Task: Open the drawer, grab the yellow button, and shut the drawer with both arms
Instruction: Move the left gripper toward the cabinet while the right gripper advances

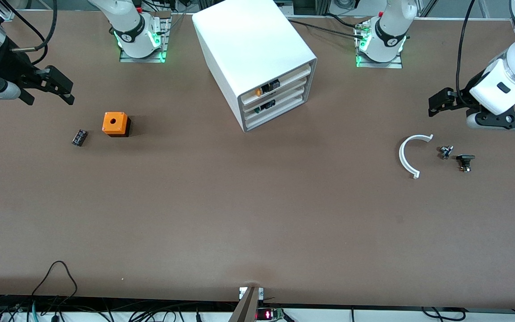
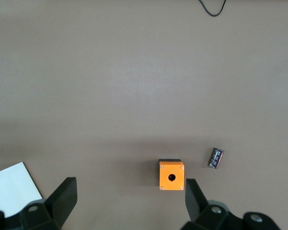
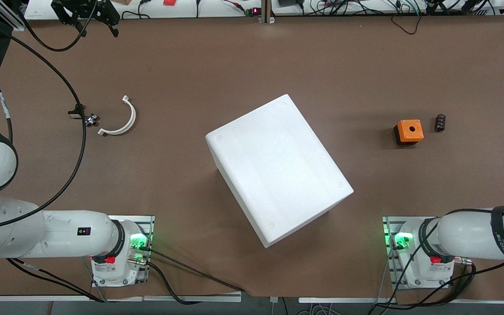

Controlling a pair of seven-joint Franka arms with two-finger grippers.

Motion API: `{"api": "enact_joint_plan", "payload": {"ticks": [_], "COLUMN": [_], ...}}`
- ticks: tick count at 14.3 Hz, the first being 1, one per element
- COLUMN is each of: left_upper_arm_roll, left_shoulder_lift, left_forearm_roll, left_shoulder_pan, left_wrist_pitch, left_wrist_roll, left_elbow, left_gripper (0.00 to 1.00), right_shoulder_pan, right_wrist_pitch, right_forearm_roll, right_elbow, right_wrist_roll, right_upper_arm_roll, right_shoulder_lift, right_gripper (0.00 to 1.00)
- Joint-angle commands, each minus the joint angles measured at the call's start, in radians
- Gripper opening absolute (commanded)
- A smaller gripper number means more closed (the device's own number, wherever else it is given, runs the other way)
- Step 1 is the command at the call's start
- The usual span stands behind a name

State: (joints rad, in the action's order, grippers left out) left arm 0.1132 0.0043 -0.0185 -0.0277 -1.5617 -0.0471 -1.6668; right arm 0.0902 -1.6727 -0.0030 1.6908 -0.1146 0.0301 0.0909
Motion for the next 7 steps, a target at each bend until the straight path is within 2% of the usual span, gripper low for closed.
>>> {"api": "enact_joint_plan", "payload": {"ticks": [1, 3, 5, 7], "left_upper_arm_roll": [0.031, 0.028, 0.034, 0.023], "left_shoulder_lift": [0.009, 0.014, 0.023, 0.052], "left_forearm_roll": [-0.017, -0.018, -0.037, -0.168], "left_shoulder_pan": [-0.021, -0.024, -0.017, -0.032], "left_wrist_pitch": [0.049, 0.067, 0.148, 0.227], "left_wrist_roll": [-0.014, -0.017, -0.01, -0.01], "left_elbow": [0.036, 0.035, 0.036, 0.039], "left_gripper": [1.0, 1.0, 1.0, 1.0], "right_shoulder_pan": [-0.001, -0.001, -0.001, -0.003], "right_wrist_pitch": [0.051, 0.048, 0.019, 0.002], "right_forearm_roll": [0.014, 0.009, 0.012, 0.012], "right_elbow": [-0.017, -0.011, -0.011, -0.011], "right_wrist_roll": [-0.007, -0.007, -0.011, -0.011], "right_upper_arm_roll": [-0.002, -0.004, -0.004, -0.004], "right_shoulder_lift": [-0.036, -0.056, -0.08, -0.117], "right_gripper": [1.0, 1.0, 1.0, 1.0]}}
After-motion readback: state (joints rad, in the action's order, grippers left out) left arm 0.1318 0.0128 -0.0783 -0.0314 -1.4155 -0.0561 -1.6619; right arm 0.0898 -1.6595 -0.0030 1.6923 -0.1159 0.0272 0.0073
